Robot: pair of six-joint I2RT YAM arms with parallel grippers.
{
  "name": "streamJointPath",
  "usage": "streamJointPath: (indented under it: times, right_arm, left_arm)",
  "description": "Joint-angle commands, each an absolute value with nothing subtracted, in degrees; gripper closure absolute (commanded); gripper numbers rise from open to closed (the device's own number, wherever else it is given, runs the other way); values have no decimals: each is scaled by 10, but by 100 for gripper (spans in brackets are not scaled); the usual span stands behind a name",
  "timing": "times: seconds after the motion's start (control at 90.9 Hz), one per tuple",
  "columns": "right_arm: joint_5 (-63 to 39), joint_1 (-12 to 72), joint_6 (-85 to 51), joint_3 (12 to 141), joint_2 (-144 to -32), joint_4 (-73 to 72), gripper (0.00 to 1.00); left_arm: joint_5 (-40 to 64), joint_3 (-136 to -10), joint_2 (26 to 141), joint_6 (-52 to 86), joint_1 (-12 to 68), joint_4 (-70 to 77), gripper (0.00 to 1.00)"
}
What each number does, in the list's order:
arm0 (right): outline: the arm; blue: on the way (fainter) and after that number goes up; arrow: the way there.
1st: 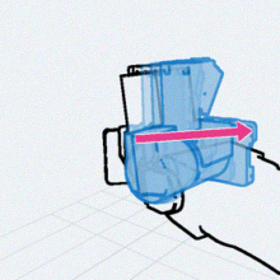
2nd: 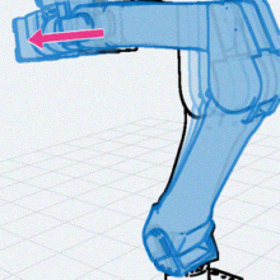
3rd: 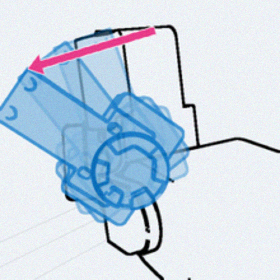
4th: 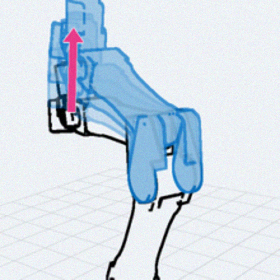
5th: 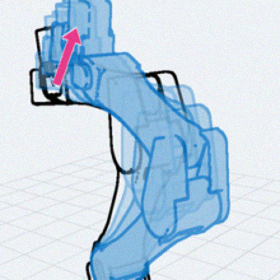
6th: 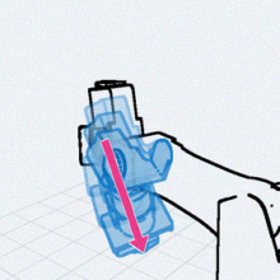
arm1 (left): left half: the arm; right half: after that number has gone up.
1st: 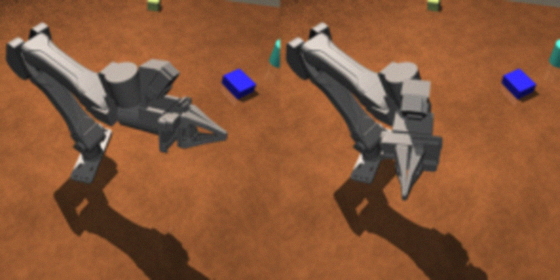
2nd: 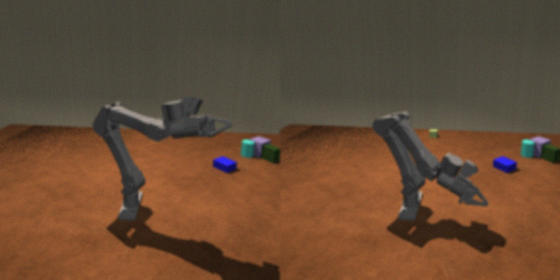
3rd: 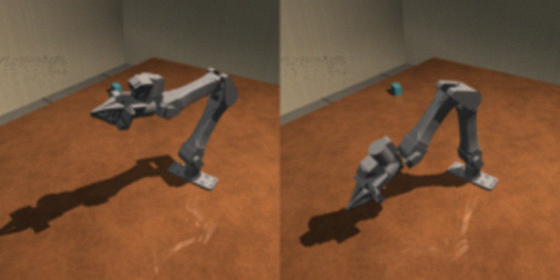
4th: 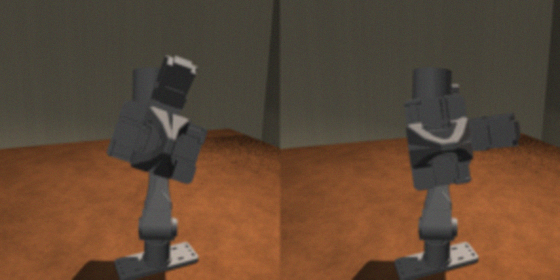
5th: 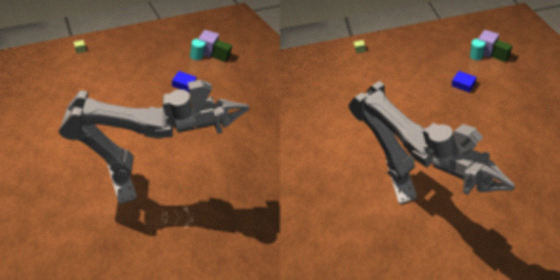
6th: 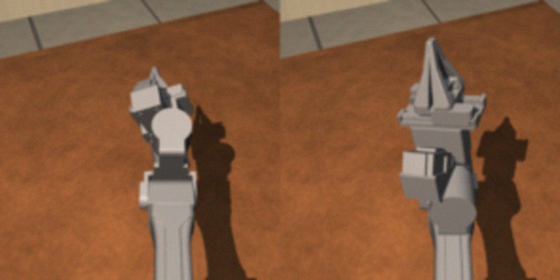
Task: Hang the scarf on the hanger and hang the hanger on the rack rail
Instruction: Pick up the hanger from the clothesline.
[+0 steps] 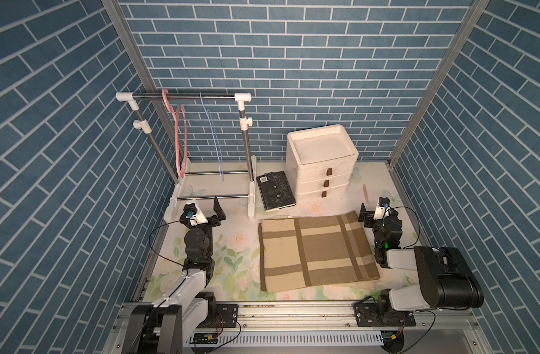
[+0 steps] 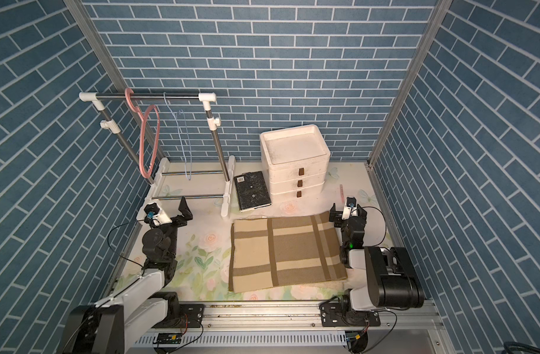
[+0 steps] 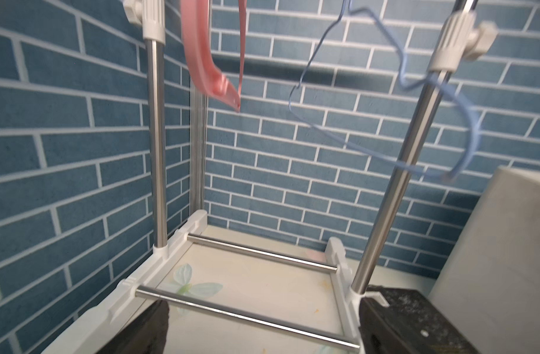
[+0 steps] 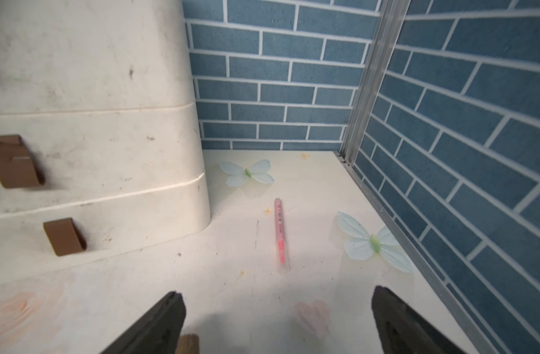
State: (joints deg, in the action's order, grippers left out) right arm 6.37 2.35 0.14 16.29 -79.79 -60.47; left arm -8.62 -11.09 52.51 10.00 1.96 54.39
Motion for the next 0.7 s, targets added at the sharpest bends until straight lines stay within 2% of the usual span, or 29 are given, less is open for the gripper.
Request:
streamJointPath:
  times: [0.0,0.165,0.286,0.396,0.561,0.693]
  right_arm:
    - [94,25,-50,197,-718,-481,1]
    - [45,25,-131,226,-613,-372,0]
    - [32,25,-163,255,-562,-298,0]
    - [32,25,-173,278,-540,-251,0]
    - [32,25,-187,292,-528,-228,1]
    - [35,24,-194,294,-517,-224,0]
  left_arm:
    - [-64,-173,447,165,44,315,0]
    - [-95,-285,374,175,93,109,0]
    - [-109,-406,383,188,97,-14,0]
    - [-118,-557,456,180,97,-118,0]
    - [-113,-819,629,170,97,-265,0]
    - [-113,-963,747,134,96,-312,0]
